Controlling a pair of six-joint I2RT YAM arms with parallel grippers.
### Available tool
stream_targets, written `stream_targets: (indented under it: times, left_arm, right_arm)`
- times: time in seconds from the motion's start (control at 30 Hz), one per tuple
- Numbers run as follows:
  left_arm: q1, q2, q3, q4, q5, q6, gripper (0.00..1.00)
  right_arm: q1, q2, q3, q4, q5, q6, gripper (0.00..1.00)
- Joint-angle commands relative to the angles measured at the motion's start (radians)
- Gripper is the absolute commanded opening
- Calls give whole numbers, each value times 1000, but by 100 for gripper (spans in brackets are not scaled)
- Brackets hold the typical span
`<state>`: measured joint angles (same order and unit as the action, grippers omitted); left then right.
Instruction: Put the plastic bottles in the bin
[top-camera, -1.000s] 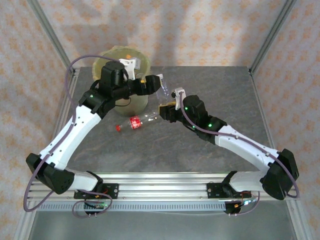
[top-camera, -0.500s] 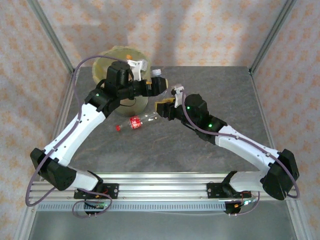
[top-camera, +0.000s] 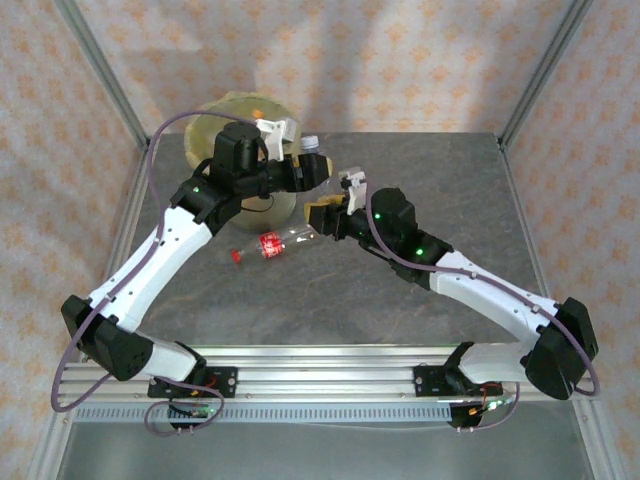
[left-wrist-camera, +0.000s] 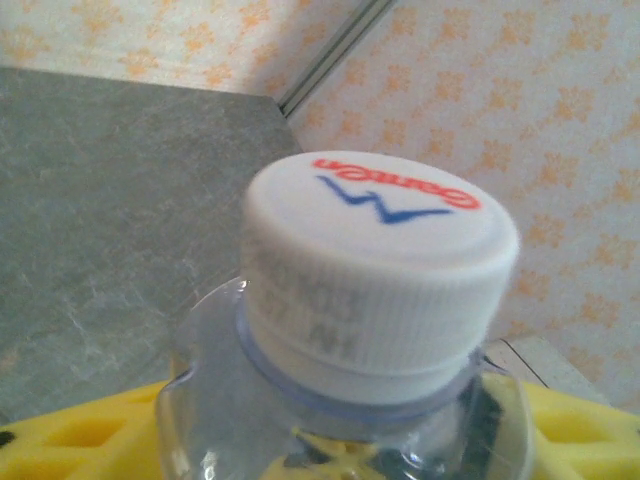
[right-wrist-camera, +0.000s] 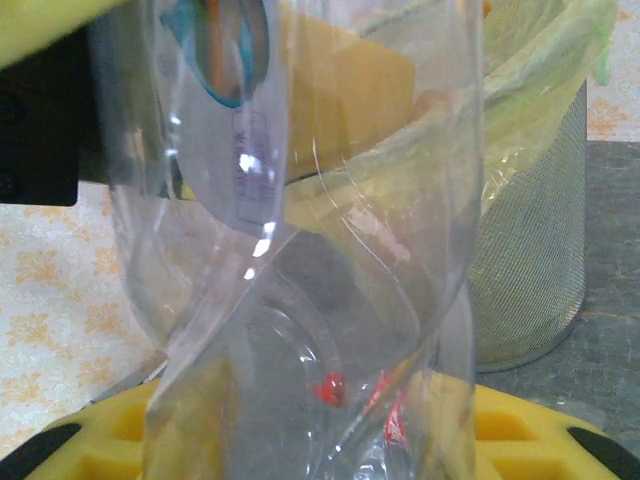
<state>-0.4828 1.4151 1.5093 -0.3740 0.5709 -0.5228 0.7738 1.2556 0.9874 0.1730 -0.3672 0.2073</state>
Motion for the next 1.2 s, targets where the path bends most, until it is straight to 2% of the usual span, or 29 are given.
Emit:
stream_targets:
  times: [0.0, 0.2, 0.33, 0.43, 0.5, 0.8, 1.0, 1.17]
  left_arm:
    - [-4, 4, -3, 43, 7, -6, 56]
    - [-5, -7, 2, 34, -23, -1, 40]
    - [-5, -12, 14, 20, -41, 16, 38]
    - [-5, -18, 34, -7, -78, 46, 38]
    - [-3, -21, 62, -46, -123, 85, 38]
    - [41, 7, 294, -224, -416, 304, 38]
    - [163, 93, 481, -279, -476, 408, 38]
    - [224, 183, 608, -313, -575, 512, 38]
  right_arm:
    - [10, 4, 45, 39, -19, -1, 38]
    - [12, 4, 58, 10, 9, -1, 51]
    - [12, 2, 65, -3, 20, -6, 60]
    - [13, -4, 65, -18, 30, -11, 73]
    - [13, -15, 68, -38, 43, -18, 99]
    - [13, -141, 30, -129, 207, -2, 99]
    - [12, -189, 14, -191, 284, 28, 99]
    - [13, -187, 11, -212, 294, 39, 99]
